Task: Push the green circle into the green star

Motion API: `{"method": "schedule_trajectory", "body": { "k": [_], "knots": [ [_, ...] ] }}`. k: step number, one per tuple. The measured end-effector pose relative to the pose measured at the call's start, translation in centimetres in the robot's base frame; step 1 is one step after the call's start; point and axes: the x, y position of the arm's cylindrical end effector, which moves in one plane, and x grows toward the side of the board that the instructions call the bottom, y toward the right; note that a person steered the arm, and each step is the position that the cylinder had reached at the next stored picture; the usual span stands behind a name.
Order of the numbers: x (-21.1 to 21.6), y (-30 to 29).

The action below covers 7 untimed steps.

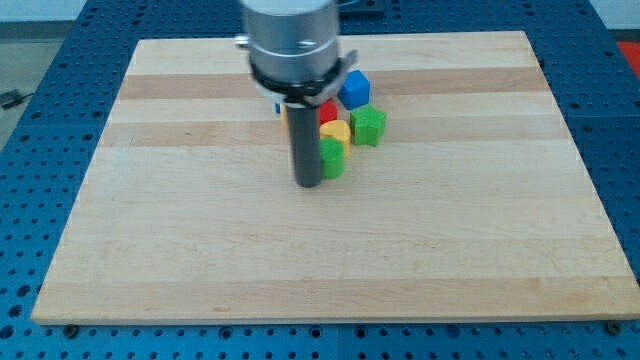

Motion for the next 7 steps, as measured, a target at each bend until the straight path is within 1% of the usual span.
{"method": "schedule_trajectory", "body": {
  "k": [1, 2, 3, 4, 5, 7],
  "knots": [
    [0.7, 3.9],
    [2.7, 2.0],
    [2.5, -3.9],
    [-0.8, -4.8],
    [-2.2, -0.9],
    [-2.7, 10.8]
  ]
}}
